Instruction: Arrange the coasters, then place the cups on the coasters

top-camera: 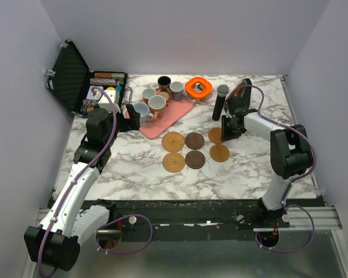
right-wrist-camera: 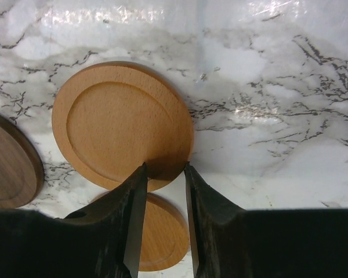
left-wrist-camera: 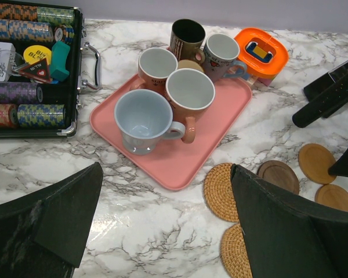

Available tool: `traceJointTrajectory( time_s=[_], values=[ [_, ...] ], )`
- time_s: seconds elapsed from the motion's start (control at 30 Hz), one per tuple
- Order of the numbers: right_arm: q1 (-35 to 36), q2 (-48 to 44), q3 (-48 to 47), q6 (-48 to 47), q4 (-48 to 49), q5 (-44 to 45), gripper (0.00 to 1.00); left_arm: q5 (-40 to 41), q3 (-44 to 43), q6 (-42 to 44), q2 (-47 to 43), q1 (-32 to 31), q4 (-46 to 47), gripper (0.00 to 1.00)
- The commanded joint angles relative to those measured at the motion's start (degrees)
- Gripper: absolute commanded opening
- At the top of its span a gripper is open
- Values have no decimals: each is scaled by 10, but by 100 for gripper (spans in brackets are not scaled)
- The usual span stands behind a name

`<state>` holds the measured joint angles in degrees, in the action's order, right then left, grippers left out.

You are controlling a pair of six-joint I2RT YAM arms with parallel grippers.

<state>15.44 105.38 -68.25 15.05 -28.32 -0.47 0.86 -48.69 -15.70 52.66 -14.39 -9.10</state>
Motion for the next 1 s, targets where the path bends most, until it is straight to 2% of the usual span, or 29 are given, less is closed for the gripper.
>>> traceJointTrajectory(
  time_s=[0.0, 0.97],
  values=[
    [19, -10, 30, 4, -44, 2, 39, -8, 4, -6, -9, -2, 9, 99],
    [58, -20, 50, 2, -56, 15, 36, -8, 5, -6, -10, -3, 10, 99]
  ],
)
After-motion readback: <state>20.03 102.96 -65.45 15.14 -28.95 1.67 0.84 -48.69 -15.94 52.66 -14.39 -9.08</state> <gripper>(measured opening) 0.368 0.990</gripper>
